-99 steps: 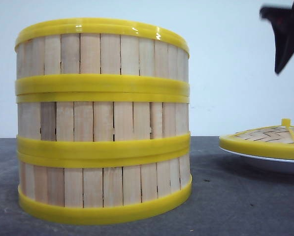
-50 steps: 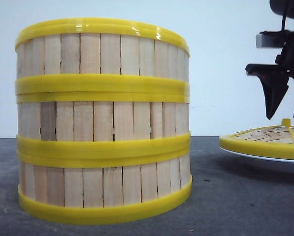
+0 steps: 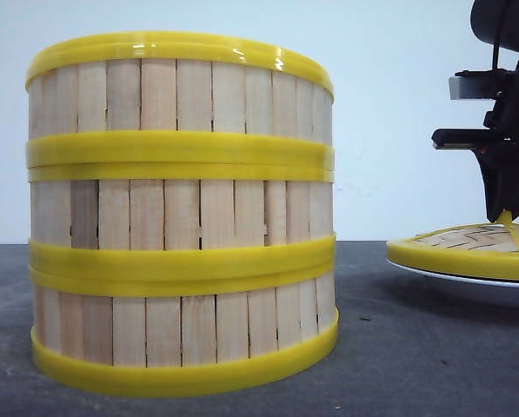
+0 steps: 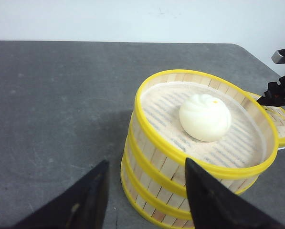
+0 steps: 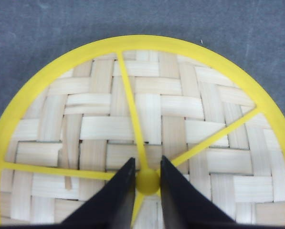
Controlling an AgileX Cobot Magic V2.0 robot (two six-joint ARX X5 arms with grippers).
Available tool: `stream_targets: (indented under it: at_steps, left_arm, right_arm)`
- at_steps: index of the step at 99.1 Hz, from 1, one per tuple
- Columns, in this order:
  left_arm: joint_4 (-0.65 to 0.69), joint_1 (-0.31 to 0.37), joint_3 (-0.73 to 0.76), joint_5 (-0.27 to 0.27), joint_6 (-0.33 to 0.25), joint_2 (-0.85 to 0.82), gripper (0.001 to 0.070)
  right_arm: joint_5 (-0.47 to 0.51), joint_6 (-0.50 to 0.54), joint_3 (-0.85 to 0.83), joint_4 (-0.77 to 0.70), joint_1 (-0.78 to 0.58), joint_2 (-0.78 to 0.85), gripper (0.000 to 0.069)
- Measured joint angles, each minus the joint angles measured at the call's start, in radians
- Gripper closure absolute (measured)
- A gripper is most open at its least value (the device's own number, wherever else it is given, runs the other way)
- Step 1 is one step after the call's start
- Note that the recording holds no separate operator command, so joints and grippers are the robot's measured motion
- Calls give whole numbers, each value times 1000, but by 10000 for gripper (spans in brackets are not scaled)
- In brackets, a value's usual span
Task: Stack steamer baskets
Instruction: 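Lower the right gripper onto the knob of the woven lid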
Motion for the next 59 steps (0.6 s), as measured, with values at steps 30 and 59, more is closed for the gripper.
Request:
stream_targets:
  at_steps: [30,59]
  left_arm:
    - [1,0,0,0,0,0,413]
    - [1,0,0,0,0,0,414]
  right_arm:
    - [0,0,2,-11,0,0,634]
    - [-4,-17,21,-62,0,-18,634]
